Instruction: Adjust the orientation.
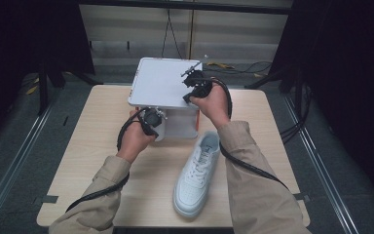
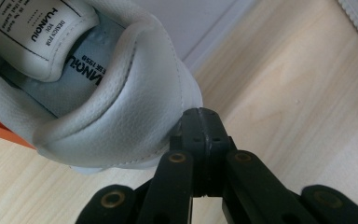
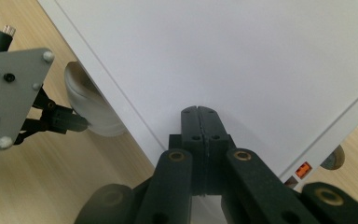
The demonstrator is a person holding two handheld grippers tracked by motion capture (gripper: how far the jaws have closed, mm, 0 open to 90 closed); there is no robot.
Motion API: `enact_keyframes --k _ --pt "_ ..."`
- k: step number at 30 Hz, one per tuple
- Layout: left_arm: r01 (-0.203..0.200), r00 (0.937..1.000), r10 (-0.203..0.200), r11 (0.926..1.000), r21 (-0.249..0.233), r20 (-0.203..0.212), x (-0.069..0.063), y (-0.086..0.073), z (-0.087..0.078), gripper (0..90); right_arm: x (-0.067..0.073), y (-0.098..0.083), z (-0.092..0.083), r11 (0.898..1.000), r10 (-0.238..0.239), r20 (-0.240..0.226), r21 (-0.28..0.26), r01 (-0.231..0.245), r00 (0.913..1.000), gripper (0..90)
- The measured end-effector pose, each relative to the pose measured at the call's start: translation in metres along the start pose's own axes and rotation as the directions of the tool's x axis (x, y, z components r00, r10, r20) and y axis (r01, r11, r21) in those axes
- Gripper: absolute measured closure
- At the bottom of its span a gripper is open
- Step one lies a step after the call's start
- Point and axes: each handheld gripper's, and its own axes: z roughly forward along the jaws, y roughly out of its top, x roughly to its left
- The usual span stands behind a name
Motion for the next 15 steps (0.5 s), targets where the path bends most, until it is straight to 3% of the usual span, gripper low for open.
enact_keyframes --k 6,15 --pt "0.007 1.0 -0.008 0.9997 -0.023 -0.002 0.0005 0.0026 0.0029 90.0 0.0003 0.002 0.0002 1.0 -0.012 0.004 0.012 0.012 0.9999 90.0" --pt "0.019 0.9998 -0.019 0.9995 -0.024 0.001 0.002 0.0048 0.0041 90.0 -0.0008 0.0015 0.0006 1.0 0.011 -0.008 0.003 -0.011 0.9999 90.0"
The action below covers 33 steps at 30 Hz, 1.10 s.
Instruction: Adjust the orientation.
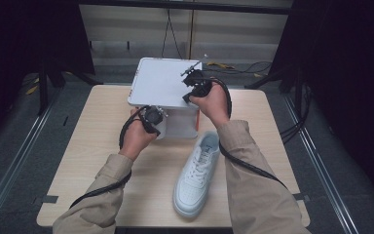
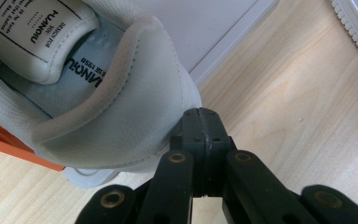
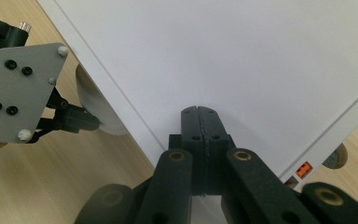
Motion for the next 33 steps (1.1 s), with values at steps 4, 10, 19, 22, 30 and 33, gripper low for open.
enact_keyframes --k 4,10,19,22,30,33 --pt "0.002 1.0 -0.002 1.0 0.007 -0.005 0.0 0.001 0.0 90.0 0.0 0.0 0.0 1.0 0.0 0.002 0.0 0.0 1.0 90.0" --pt "0.005 1.0 -0.005 1.0 -0.004 0.0 0.0 -0.001 0.0 90.0 -0.001 -0.002 -0.001 1.0 0.001 -0.007 -0.007 -0.001 1.0 90.0" --pt "0.004 0.9999 -0.004 1.0 -0.001 0.013 0.003 -0.003 -0.001 90.0 -0.002 -0.002 -0.001 1.0 0.013 -0.009 -0.013 -0.013 0.9999 90.0" --pt "0.015 0.9997 -0.015 0.9999 -0.002 0.02 0.003 -0.004 -0.001 90.0 -0.001 -0.002 -0.001 1.0 0.018 -0.004 -0.01 -0.018 0.9998 90.0" --pt "0.042 0.9981 -0.041 0.999 -0.017 0.045 0.001 -0.009 -0.014 79.3 -0.004 -0.004 -0.002 0.999 0.043 -0.01 -0.029 -0.043 0.999 88.4" --pt "0.057 0.9967 -0.055 0.9982 -0.022 0.059 0.0 -0.014 -0.021 70.0 -0.002 -0.005 -0.004 0.999 0.037 0.013 -0.028 -0.037 0.9992 81.6"
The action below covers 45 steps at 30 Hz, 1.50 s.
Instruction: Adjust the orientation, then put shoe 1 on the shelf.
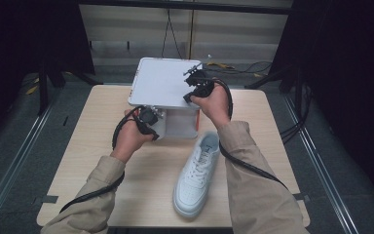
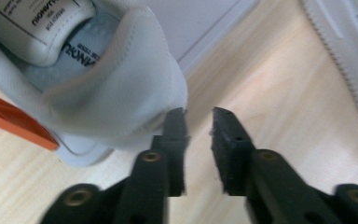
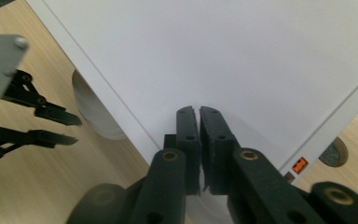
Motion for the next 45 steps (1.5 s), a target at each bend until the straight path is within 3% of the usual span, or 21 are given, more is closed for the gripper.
enact_keyframes --k 2,7,11,16,20,25,36,43,45 --pt "-0.004 1.0 0.004 1.0 -0.005 0.004 0.001 -0.003 -0.005 61.1 0.0 -0.003 -0.003 1.0 0.002 0.007 0.002 -0.002 1.0 76.5" --pt "0.019 0.9997 -0.019 0.9997 -0.014 0.017 -0.001 -0.007 -0.018 51.1 -0.001 -0.013 -0.013 1.0 0.012 -0.001 -0.008 -0.012 0.9999 66.8" --pt "0.044 0.9987 -0.043 0.9981 -0.043 0.027 -0.006 -0.006 -0.031 39.9 0.0 -0.033 -0.029 1.0 -0.009 -0.009 -0.015 0.009 0.9999 56.0" --pt "0.031 0.9994 -0.03 0.9983 -0.049 0.016 -0.01 -0.001 -0.053 38.0 0.0 -0.069 -0.043 1.0 -0.005 -0.046 0.004 0.005 0.9989 44.0" --pt "0.029 0.9994 -0.029 0.9985 -0.046 0.019 -0.012 0.007 -0.063 35.7 0.003 -0.099 -0.045 0.999 0.005 -0.073 0.05 -0.002 0.9973 40.0" --pt "0.029 0.9992 -0.028 0.9984 -0.047 0.029 -0.011 0.019 -0.07 35.2 0.013 -0.123 -0.046 0.998 -0.007 -0.099 0.064 0.013 0.9951 37.7" --pt "0.032 0.9989 -0.029 0.9959 -0.084 0.036 0.0 0.052 -0.084 35.4 0.019 -0.153 -0.052 0.995 -0.033 -0.118 0.087 0.043 0.9924 33.9" --pt "0.029 0.9994 -0.027 0.9942 -0.104 0.024 0.012 0.071 -0.09 36.6 0.016 -0.163 -0.055 0.995 -0.02 -0.126 0.093 0.032 0.9918 32.8" --pt "0.052 0.9986 -0.049 0.9905 -0.128 0.021 0.017 0.076 -0.091 37.7 0.015 -0.165 -0.056 0.995 -0.009 -0.13 0.099 0.021 0.9915 32.8"
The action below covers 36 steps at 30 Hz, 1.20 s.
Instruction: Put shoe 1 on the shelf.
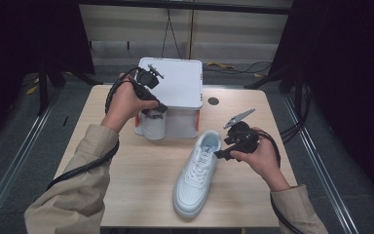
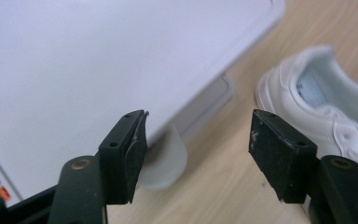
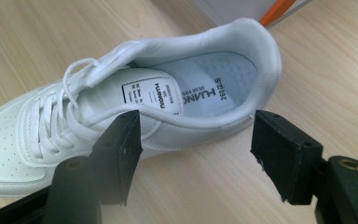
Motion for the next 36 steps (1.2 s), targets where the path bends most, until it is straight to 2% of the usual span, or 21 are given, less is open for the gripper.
enact_keyframes --k 4,5,6,8,9,11,12,13,15,20,26,31,32,33,36 --pt "0.02 0.9997 -0.02 0.9995 -0.026 -0.015 0.01 0.007 0.005 47.8 -0.002 -0.004 0.001 1.0 0.004 -0.007 0.006 -0.004 1.0 32.8" --pt "0.036 0.9992 -0.036 0.999 -0.027 -0.016 0.012 0.008 0.007 49.1 -0.003 -0.005 0.001 1.0 0.003 -0.009 0.007 -0.003 1.0 32.8" --pt "0.04 0.9991 -0.04 0.9991 -0.013 -0.014 0.015 0.008 0.009 57.3 -0.004 -0.006 0.0 1.0 0.001 -0.008 0.008 -0.001 1.0 32.8" --pt "0.045 0.998 -0.047 0.9984 -0.033 -0.042 0.019 0.009 0.014 62.4 -0.004 -0.007 0.0 1.0 0.0 -0.014 0.01 0.0 0.9999 32.8" --pt "0.033 0.9982 -0.034 0.9993 -0.019 -0.049 0.02 0.009 0.016 70.4 -0.004 -0.007 -0.001 1.0 0.005 -0.015 0.013 -0.005 0.9999 32.8" --pt "0.037 0.997 -0.039 0.9989 -0.029 -0.067 0.023 0.01 0.019 73.4 -0.005 -0.007 -0.001 1.0 0.004 -0.015 0.015 -0.003 0.9999 32.8" --pt "0.052 0.9963 -0.054 0.9981 -0.033 -0.066 0.024 0.011 0.021 80.2 -0.006 -0.007 0.0 1.0 0.0 -0.016 0.018 0.0 0.9999 32.8" --pt "0.056 0.9948 -0.059 0.9979 -0.034 -0.083 0.025 0.011 0.022 81.6 -0.006 -0.007 0.0 1.0 0.002 -0.017 0.024 -0.002 0.9999 32.8" --pt "0.079 0.9943 -0.081 0.9966 -0.022 -0.07 0.026 0.011 0.025 88.5 -0.007 -0.006 0.0 1.0 0.005 -0.02 0.03 -0.004 0.9998 32.8" --pt "0.078 0.9945 -0.077 0.997 0.005 -0.071 0.026 0.011 0.031 90.0 -0.012 0.004 0.002 0.999 -0.007 -0.015 0.036 0.008 0.9999 32.8" --pt "0.084 0.9944 -0.084 0.9965 0.002 -0.064 0.026 0.011 0.032 90.0 -0.022 0.025 0.004 0.999 -0.017 0.006 0.05 0.017 0.9998 33.1" --pt "0.078 0.9946 -0.078 0.9969 0.003 -0.068 0.025 0.01 0.033 90.0 -0.033 0.043 0.014 0.996 -0.021 0.009 0.086 0.02 0.9997 34.2" --pt "0.076 0.9948 -0.076 0.9971 0.004 -0.069 0.025 0.011 0.033 90.0 -0.037 0.048 0.019 0.994 -0.015 0.009 0.106 0.014 0.9998 34.6" --pt "0.073 0.9951 -0.073 0.9973 0.005 -0.066 0.026 0.011 0.033 90.0 -0.042 0.057 0.028 0.99 -0.031 0.017 0.14 0.029 0.9994 36.9" --pt "0.076 0.9951 -0.076 0.9971 0.004 -0.064 0.026 0.011 0.033 90.0 -0.046 0.069 0.042 0.979 -0.059 0.014 0.197 0.055 0.9982 40.5"
